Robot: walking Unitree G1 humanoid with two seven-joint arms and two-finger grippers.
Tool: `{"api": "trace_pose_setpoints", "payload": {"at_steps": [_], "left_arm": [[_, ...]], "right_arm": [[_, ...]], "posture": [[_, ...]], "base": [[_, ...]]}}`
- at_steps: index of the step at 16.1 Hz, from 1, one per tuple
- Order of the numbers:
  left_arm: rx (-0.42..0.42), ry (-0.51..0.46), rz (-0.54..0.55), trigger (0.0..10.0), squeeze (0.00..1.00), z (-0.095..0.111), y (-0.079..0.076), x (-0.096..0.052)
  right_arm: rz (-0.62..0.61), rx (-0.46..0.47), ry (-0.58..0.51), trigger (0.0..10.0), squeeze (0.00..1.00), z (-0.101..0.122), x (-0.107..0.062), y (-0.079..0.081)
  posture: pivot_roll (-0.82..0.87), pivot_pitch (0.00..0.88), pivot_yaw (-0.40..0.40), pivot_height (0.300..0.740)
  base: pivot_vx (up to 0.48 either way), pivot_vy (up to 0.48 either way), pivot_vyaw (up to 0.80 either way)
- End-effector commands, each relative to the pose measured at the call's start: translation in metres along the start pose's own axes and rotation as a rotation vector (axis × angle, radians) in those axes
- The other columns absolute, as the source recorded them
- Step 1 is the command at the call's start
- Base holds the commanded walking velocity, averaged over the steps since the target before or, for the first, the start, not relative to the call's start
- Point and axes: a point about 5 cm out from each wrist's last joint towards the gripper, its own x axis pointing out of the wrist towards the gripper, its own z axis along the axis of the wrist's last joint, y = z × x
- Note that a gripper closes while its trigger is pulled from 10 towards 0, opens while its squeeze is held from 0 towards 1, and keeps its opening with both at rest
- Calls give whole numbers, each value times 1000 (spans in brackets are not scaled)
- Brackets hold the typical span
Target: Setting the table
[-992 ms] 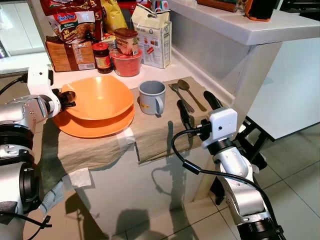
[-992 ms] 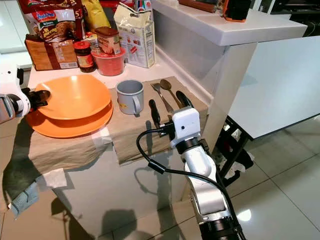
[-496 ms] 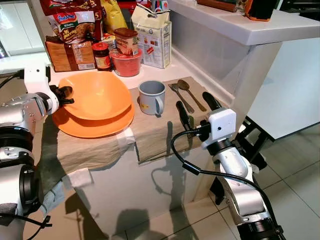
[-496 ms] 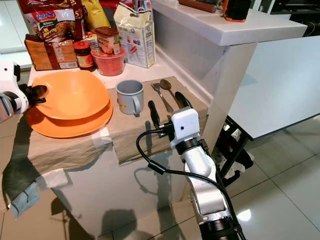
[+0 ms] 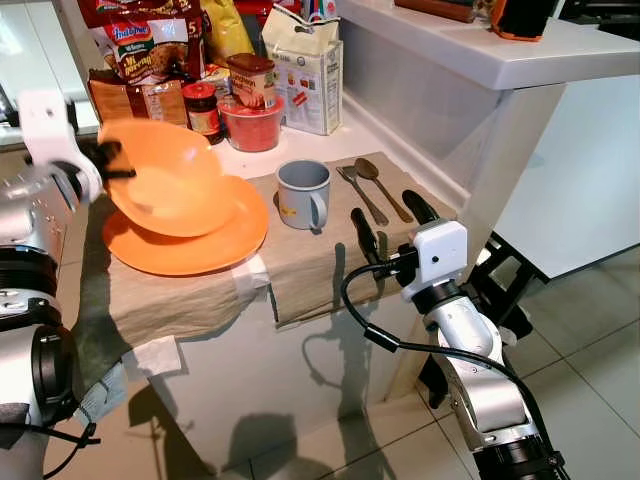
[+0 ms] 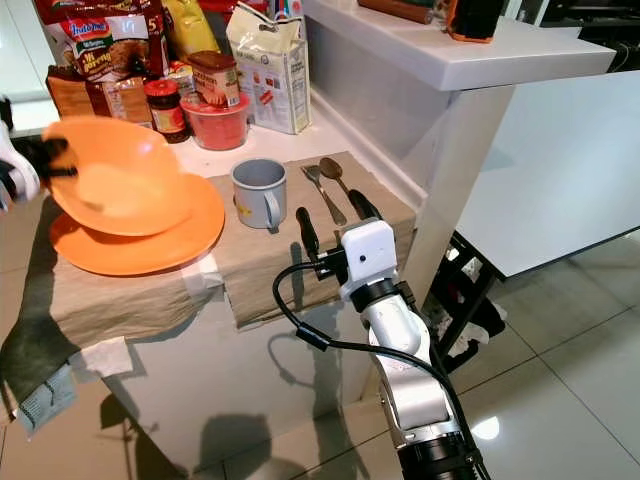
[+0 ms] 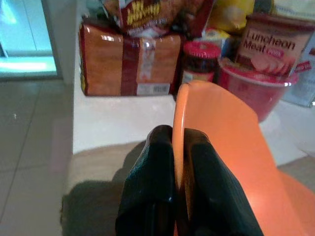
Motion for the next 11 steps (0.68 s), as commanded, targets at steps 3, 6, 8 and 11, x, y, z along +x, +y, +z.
{"api": "trace_pose_setpoints", "payload": {"at_steps": [3, 6, 8, 11], "left_arm": [[147, -302, -11, 0, 0, 50, -9, -12], [193, -467, 18, 0, 0, 73, -8, -28], [250, -593, 96, 0, 0, 94, 2, -46], [318, -685, 129, 0, 0, 101, 9, -70]], "right_arm": [[7, 12, 18, 10000, 0, -6, 1, 0], [11, 11, 23, 10000, 0, -9, 2, -1], [19, 11, 27, 10000, 0, -11, 3, 1], [0, 23, 29, 10000, 0, -13, 3, -3]], "posture": [[42, 0, -10, 736], [53, 0, -17, 736], [59, 0, -20, 736], [62, 0, -15, 736]], "base": [[0, 0, 0], [0, 0, 0], [0, 0, 0], [0, 0, 0]]}}
